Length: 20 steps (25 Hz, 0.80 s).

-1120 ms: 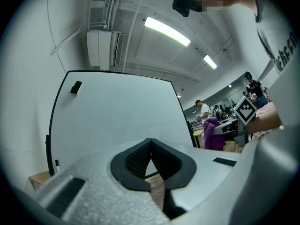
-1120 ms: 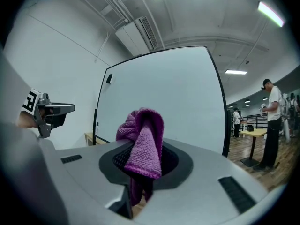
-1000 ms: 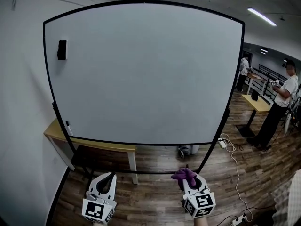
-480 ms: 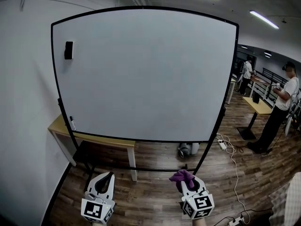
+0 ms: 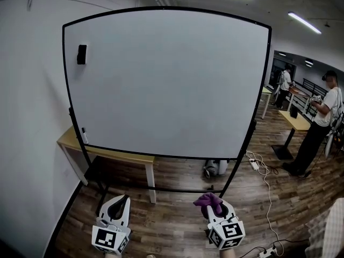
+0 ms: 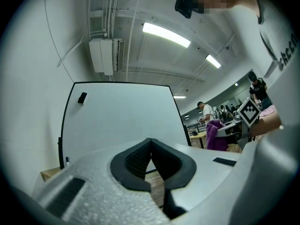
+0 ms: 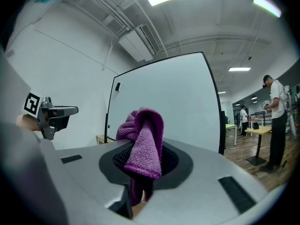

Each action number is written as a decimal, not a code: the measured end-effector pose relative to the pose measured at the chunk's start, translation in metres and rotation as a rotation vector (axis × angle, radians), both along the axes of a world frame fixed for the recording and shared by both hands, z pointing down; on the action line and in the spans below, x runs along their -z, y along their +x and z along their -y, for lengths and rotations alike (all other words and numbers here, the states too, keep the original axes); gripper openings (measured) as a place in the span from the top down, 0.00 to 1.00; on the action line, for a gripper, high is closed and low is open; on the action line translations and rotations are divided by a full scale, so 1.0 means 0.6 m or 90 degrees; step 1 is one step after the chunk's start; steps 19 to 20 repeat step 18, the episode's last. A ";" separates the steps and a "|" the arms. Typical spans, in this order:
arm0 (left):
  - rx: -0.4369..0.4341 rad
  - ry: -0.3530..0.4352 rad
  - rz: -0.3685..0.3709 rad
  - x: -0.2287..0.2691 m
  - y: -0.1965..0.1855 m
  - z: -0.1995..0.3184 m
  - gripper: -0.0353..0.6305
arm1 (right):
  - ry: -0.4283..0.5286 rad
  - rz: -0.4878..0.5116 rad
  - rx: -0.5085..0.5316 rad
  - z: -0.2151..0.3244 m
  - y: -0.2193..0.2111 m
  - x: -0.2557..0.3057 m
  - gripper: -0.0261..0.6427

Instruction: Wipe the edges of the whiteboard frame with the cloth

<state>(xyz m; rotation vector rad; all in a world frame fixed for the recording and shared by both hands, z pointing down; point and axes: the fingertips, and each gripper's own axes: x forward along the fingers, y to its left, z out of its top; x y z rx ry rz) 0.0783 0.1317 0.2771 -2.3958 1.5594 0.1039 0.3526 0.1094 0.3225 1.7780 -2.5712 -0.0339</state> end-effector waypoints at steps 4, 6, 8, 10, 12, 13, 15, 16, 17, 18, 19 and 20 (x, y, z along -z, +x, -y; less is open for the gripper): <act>0.004 0.000 -0.002 0.000 0.002 -0.006 0.92 | 0.001 0.002 0.003 -0.005 0.004 -0.001 0.87; 0.006 -0.001 -0.002 -0.001 0.001 -0.007 0.92 | 0.001 0.002 0.003 -0.006 0.004 -0.001 0.87; 0.007 -0.002 -0.002 -0.001 0.001 -0.006 0.92 | 0.002 0.002 0.004 -0.004 0.004 -0.001 0.87; 0.007 -0.003 -0.001 -0.001 0.002 -0.006 0.92 | 0.002 0.003 0.004 -0.003 0.005 -0.001 0.87; 0.007 -0.003 0.000 -0.002 0.003 -0.005 0.92 | 0.003 0.004 0.004 -0.003 0.006 -0.002 0.87; 0.006 -0.003 0.000 -0.002 0.003 -0.004 0.92 | 0.003 0.003 0.003 -0.001 0.006 -0.002 0.87; 0.006 -0.002 0.001 -0.001 0.004 -0.001 0.92 | 0.004 0.005 0.003 0.002 0.006 -0.001 0.87; 0.006 -0.002 0.001 0.000 0.005 0.001 0.92 | 0.005 0.006 0.004 0.004 0.006 0.000 0.87; 0.006 -0.002 0.001 0.000 0.006 0.003 0.92 | 0.005 0.007 0.005 0.005 0.006 0.001 0.87; 0.006 -0.002 0.001 0.001 0.006 0.005 0.92 | 0.006 0.008 0.007 0.007 0.006 0.001 0.87; 0.006 -0.002 0.001 0.001 0.006 0.005 0.92 | 0.006 0.008 0.007 0.007 0.006 0.001 0.87; 0.006 -0.002 0.001 0.001 0.006 0.005 0.92 | 0.006 0.008 0.007 0.007 0.006 0.001 0.87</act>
